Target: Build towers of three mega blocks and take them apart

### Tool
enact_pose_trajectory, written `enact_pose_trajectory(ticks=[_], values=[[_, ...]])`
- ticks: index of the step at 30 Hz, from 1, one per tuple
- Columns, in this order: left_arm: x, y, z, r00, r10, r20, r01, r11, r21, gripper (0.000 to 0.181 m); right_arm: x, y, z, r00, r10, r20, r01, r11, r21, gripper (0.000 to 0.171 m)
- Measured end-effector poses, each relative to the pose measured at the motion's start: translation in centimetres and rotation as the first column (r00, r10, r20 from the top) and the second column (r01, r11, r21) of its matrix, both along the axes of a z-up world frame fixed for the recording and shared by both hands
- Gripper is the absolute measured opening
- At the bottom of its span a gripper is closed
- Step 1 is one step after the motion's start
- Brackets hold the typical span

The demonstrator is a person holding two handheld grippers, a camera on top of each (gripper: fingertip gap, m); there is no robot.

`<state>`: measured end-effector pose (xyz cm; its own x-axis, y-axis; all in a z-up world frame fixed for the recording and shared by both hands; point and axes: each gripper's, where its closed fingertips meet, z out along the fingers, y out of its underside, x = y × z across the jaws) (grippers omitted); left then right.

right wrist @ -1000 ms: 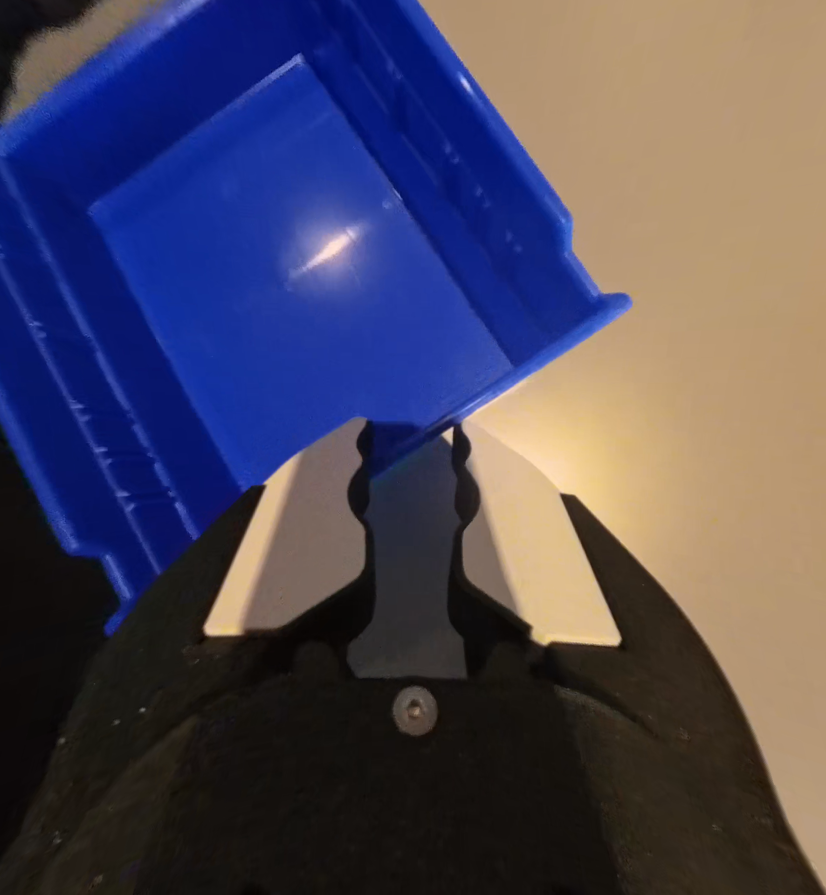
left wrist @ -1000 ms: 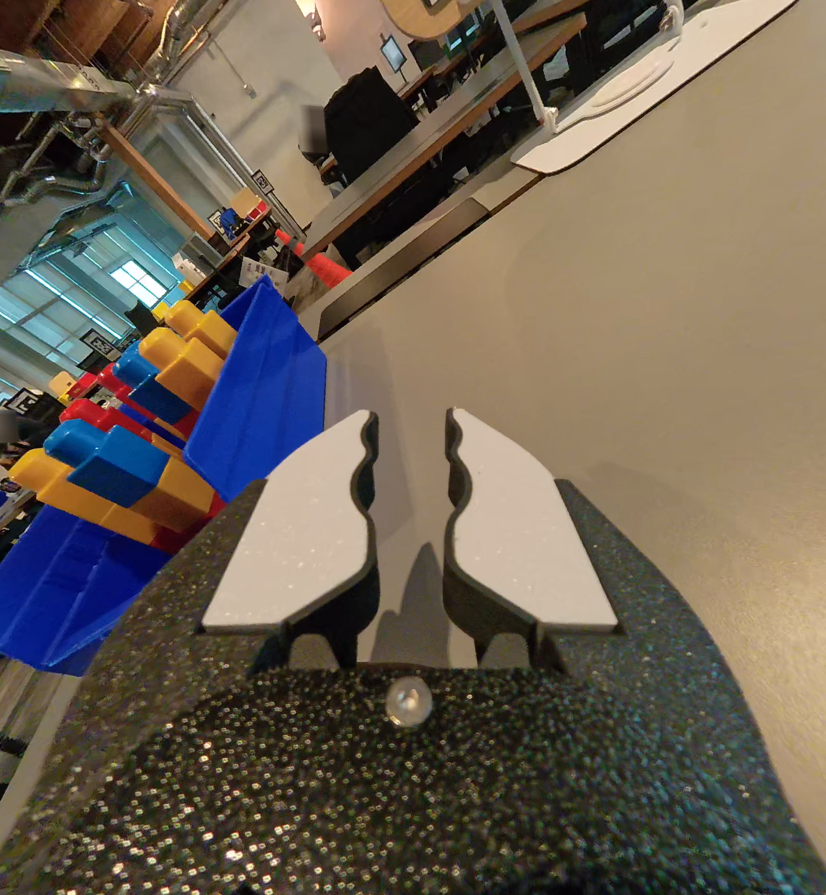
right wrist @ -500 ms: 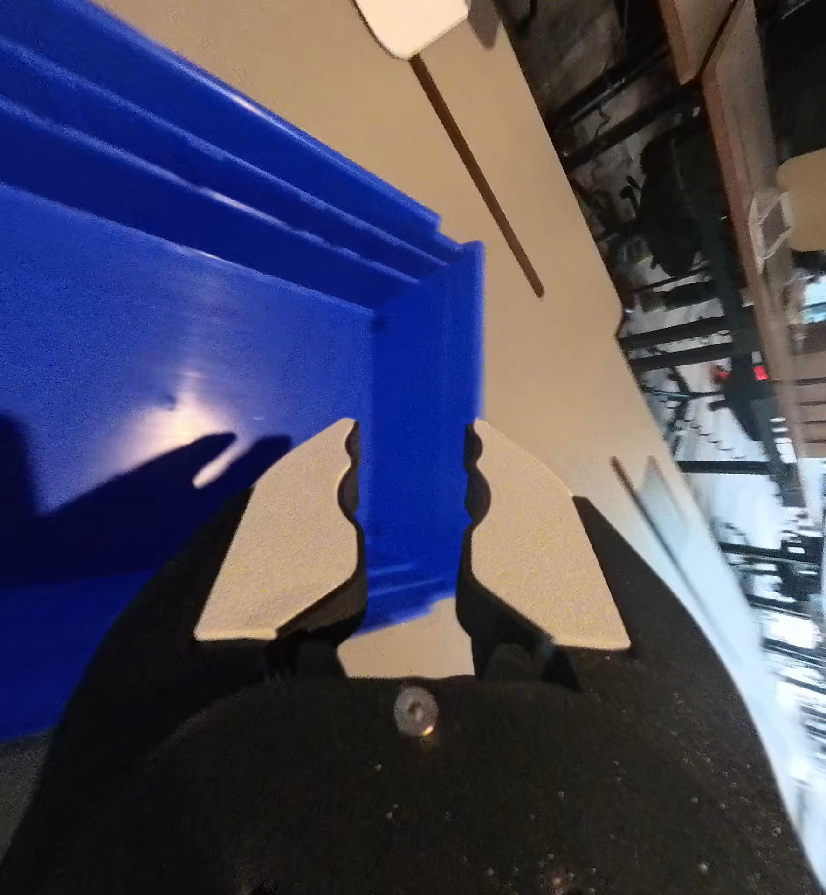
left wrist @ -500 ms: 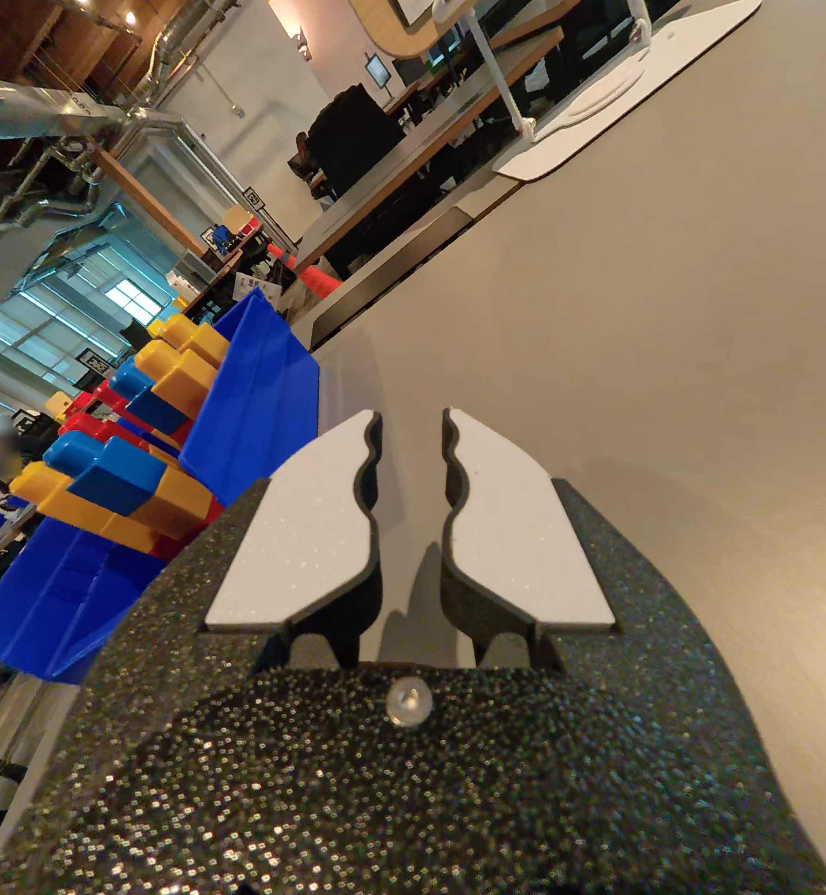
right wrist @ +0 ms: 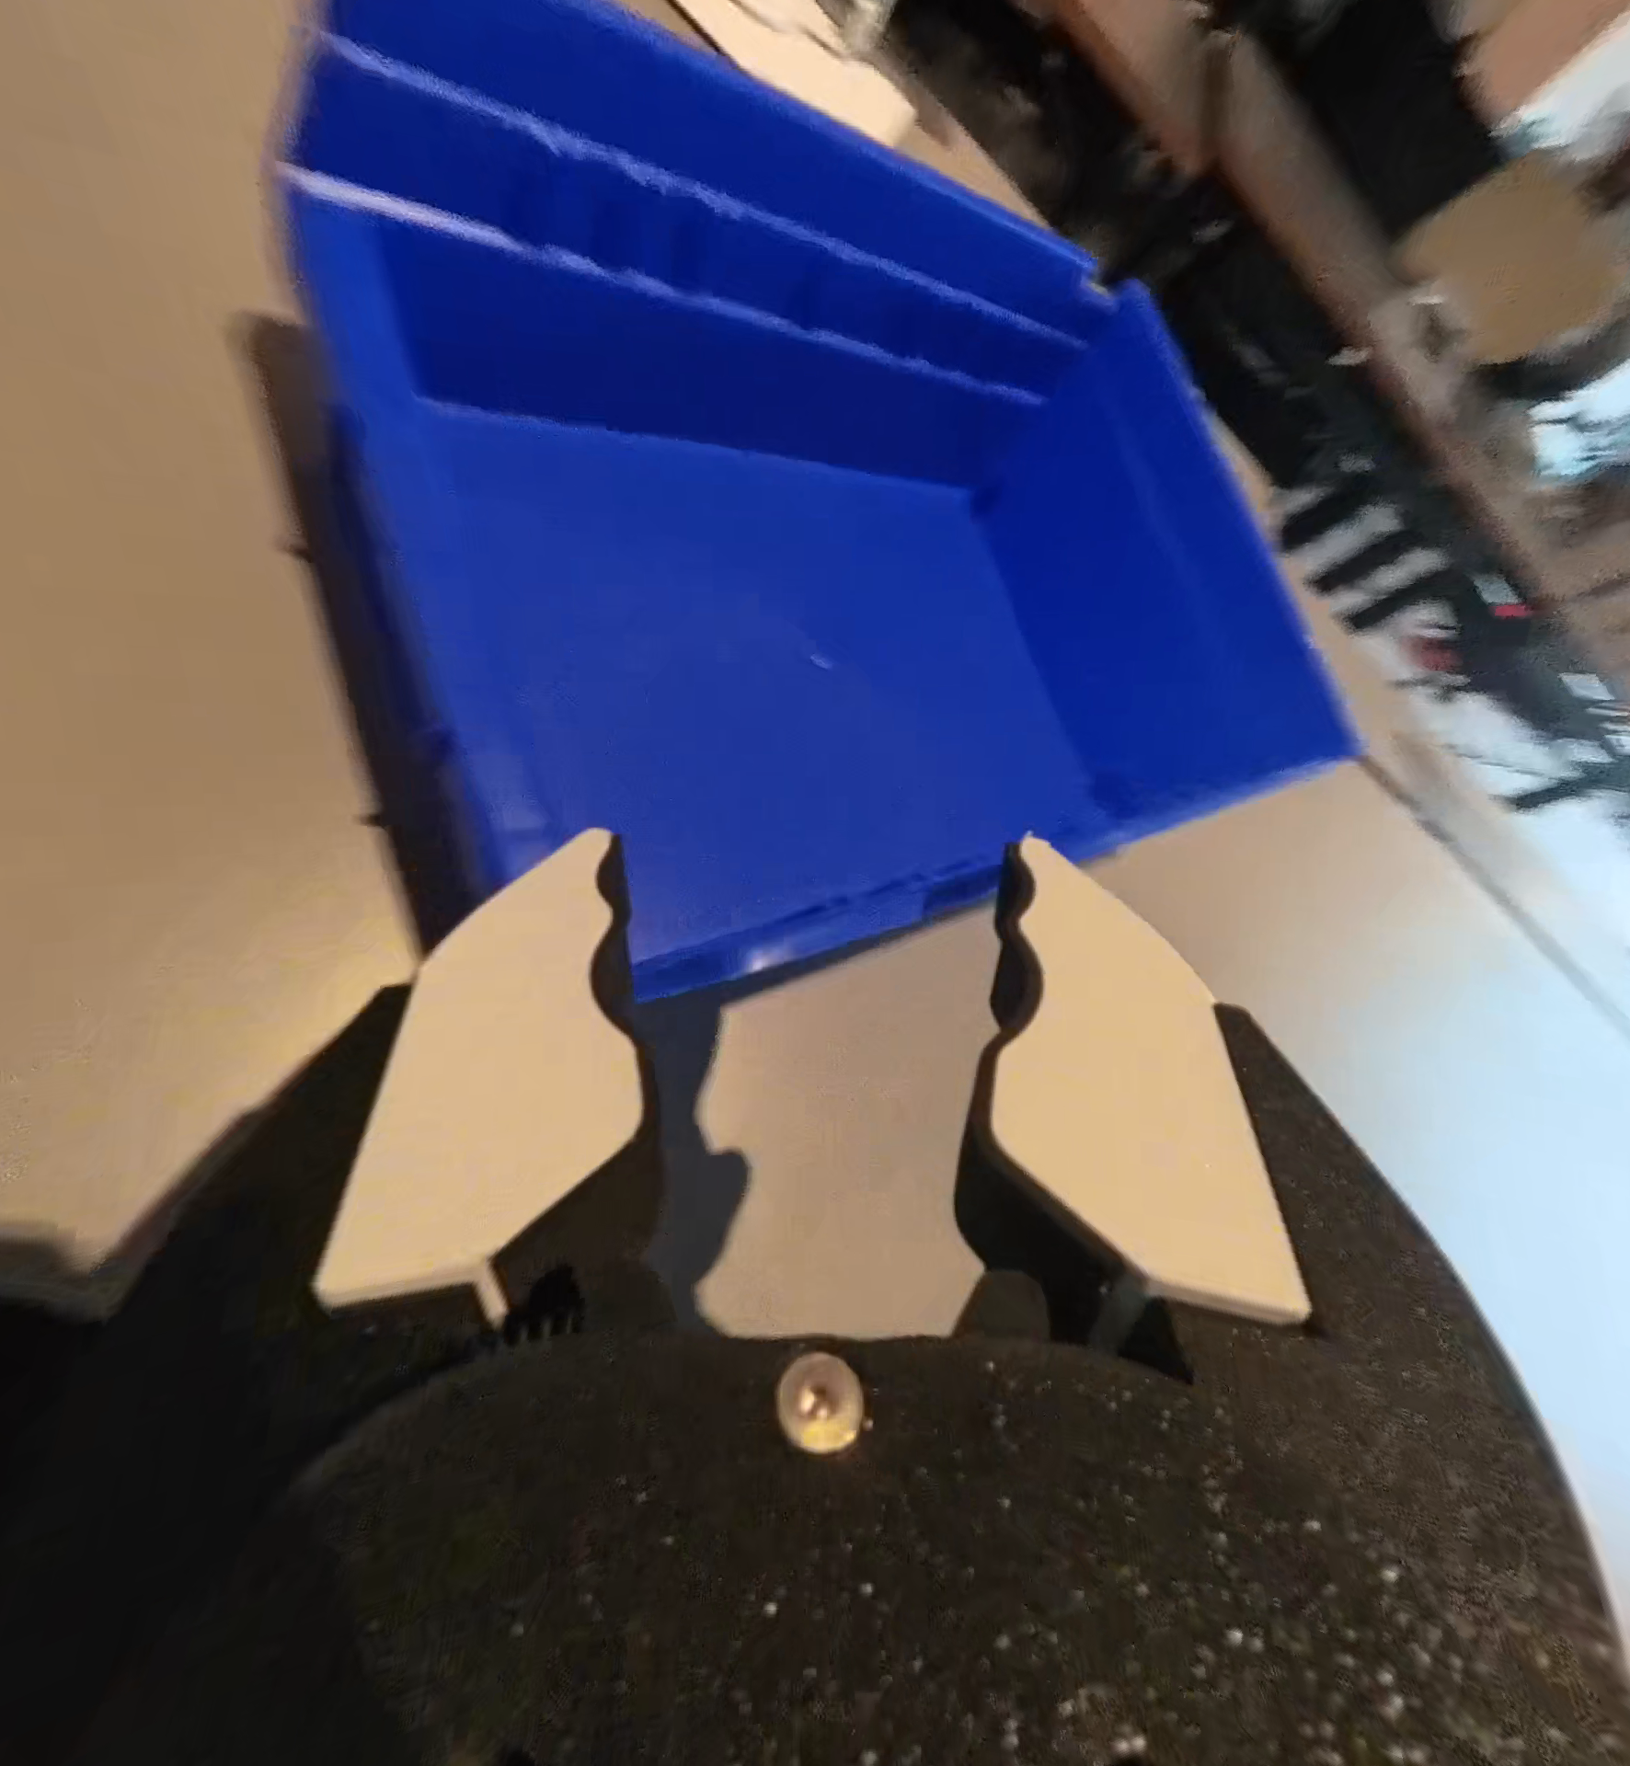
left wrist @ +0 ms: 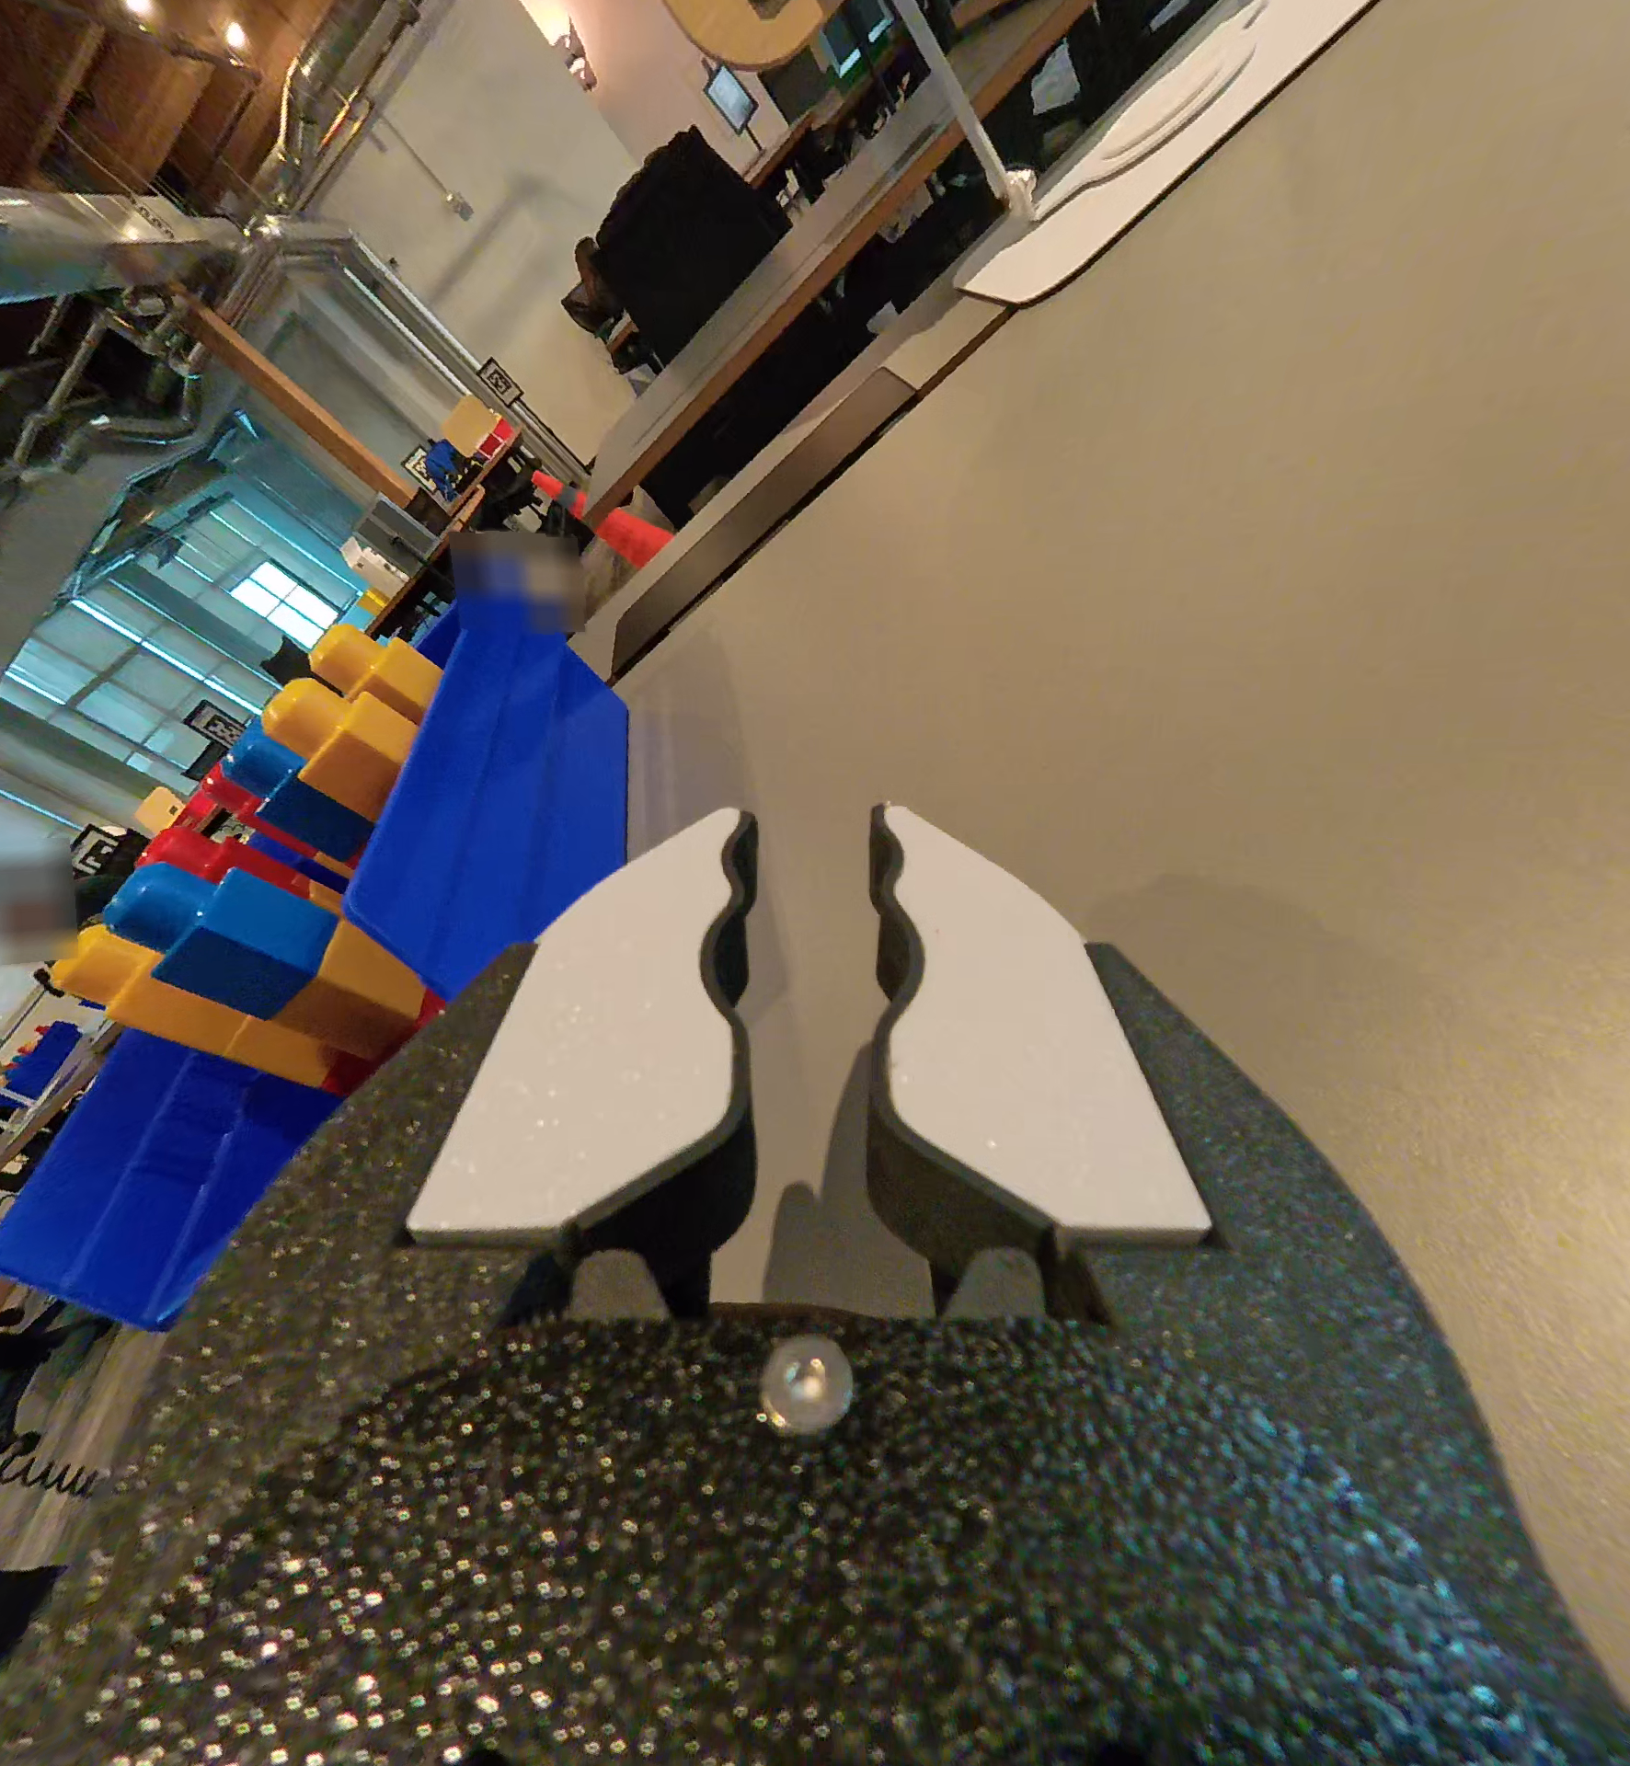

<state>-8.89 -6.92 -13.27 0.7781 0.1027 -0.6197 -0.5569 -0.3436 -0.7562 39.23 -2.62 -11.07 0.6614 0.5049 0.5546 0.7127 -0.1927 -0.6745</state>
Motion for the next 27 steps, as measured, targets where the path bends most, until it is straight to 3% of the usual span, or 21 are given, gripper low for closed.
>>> enact_pose_trajectory(ticks=[1,8,11,15,17,19,20,27], values=[[0.0,0.0,0.0,1.0,0.0,0.0,0.0,1.0,0.0,0.022,0.8,0.7,-0.1,0.999,-0.024,0.033,0.023,1.0,0.019,0.082],[0.0,0.1,-0.1,1.0,0.002,0.006,-0.002,1.0,-0.008,0.021,8.0,6.8,0.3,0.971,-0.229,0.069,0.22,0.968,0.117,0.074],[0.1,0.0,-0.1,1.0,-0.002,0.001,0.002,1.0,-0.002,0.021,9.8,7.3,0.6,0.957,-0.277,-0.091,0.283,0.957,0.06,0.074],[0.0,0.2,-0.2,1.0,-0.001,0.002,0.001,1.0,-0.015,0.021,11.5,8.3,-1.4,0.883,-0.342,-0.321,0.313,0.939,-0.139,0.073],[0.2,0.3,-0.3,1.0,-0.008,-0.001,0.008,1.0,-0.02,0.021,11.6,8.8,-2.3,0.838,-0.334,-0.432,0.254,0.939,-0.232,0.055],[0.3,0.4,-0.5,1.0,-0.011,-0.009,0.011,1.0,-0.028,0.02,11.6,9.7,-2.2,0.783,-0.309,-0.539,0.188,0.945,-0.269,0.015],[0.3,0.4,-0.5,1.0,-0.012,-0.012,0.012,0.999,-0.031,0.02,12.2,10.4,-2.2,0.773,-0.314,-0.551,0.191,0.944,-0.27,0.007],[0.4,0.5,-0.6,1.0,-0.018,-0.018,0.018,0.999,-0.036,0.02,14.4,16.4,-2.2,0.783,-0.33,-0.528,0.196,0.936,-0.294,0.002]])
